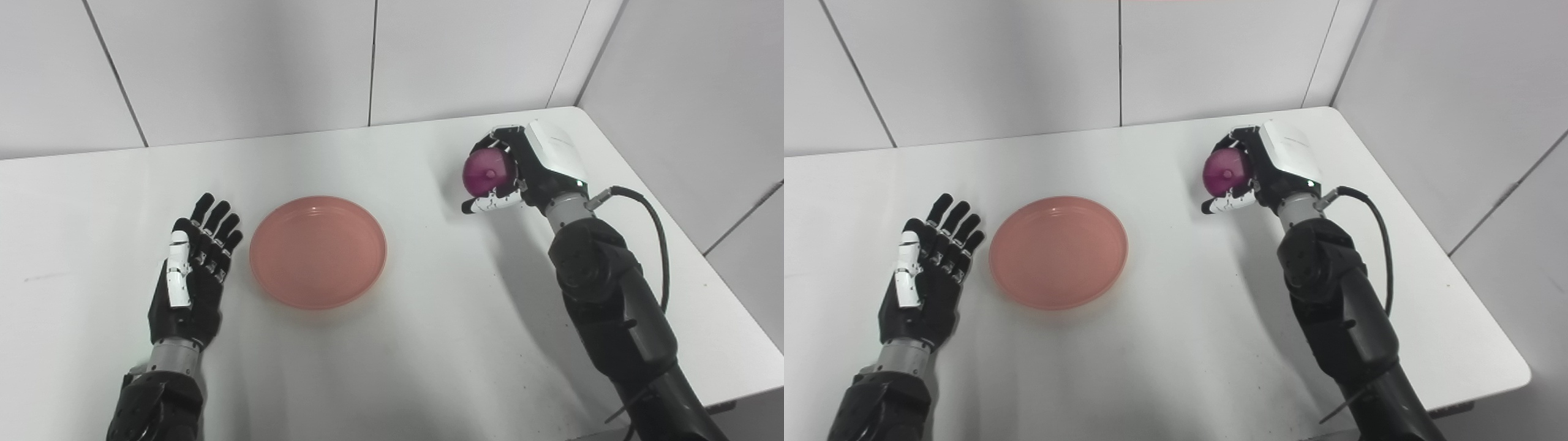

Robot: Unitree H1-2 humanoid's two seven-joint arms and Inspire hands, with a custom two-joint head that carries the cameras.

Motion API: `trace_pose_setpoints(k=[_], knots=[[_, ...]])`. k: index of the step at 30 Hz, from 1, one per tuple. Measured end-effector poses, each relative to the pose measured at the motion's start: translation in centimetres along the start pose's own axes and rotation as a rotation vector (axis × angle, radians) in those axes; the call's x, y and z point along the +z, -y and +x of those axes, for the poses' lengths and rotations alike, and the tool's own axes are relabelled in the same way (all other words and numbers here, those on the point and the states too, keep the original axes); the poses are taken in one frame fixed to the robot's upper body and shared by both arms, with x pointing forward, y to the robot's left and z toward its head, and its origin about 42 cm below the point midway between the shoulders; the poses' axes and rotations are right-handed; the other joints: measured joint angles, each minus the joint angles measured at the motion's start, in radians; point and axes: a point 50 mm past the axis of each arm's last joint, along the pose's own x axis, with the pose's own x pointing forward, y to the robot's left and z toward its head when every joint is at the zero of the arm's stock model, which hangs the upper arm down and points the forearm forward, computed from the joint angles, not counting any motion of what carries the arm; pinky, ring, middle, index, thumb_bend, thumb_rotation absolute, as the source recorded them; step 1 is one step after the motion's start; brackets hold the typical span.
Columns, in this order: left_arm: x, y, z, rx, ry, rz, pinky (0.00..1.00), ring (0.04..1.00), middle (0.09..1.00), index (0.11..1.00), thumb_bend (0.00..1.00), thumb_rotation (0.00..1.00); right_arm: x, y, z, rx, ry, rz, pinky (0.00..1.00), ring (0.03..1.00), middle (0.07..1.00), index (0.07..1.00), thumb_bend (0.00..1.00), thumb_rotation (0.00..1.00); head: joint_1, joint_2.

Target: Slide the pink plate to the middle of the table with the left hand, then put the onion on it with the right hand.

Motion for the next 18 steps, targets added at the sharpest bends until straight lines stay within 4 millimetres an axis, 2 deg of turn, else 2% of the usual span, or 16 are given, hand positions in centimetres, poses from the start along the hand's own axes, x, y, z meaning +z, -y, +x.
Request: trace_pose_setpoints(k=[3, 7, 10, 16, 18], knots=[[0.0, 0.1, 0.0, 0.007, 0.000, 0.002, 0.96, 0.941, 0.938, 0.919, 0.43, 1.00, 1.1, -0.7, 0.1, 0.012, 0.023, 0.010, 0.25, 0.331, 0.430, 0.487, 0.52, 0.13, 0.011, -0.003], [-0.1, 0.3, 0.1, 0.011, 0.004, 0.014, 0.96, 0.941, 0.937, 0.917, 0.44, 1.00, 2.7, -1.4, 0.6, 0.029, 0.066, 0.021, 0.31, 0.395, 0.478, 0.487, 0.52, 0.14, 0.031, -0.005], [-0.3, 0.7, 0.1, 0.020, 0.007, 0.007, 0.96, 0.937, 0.932, 0.913, 0.44, 1.00, 3.9, -1.8, 1.1, 0.038, 0.100, 0.032, 0.25, 0.334, 0.434, 0.487, 0.52, 0.14, 0.047, -0.006], [-0.4, 1.3, 0.2, 0.022, 0.007, 0.016, 0.96, 0.945, 0.945, 0.924, 0.44, 1.00, 5.9, -3.3, 1.8, 0.073, 0.173, 0.036, 0.21, 0.297, 0.407, 0.486, 0.52, 0.14, 0.071, -0.006], [-0.5, 1.4, 0.2, 0.022, 0.005, 0.019, 0.96, 0.945, 0.948, 0.931, 0.44, 1.00, 6.4, -4.1, 2.0, 0.087, 0.191, 0.039, 0.23, 0.318, 0.430, 0.486, 0.52, 0.14, 0.092, -0.008]])
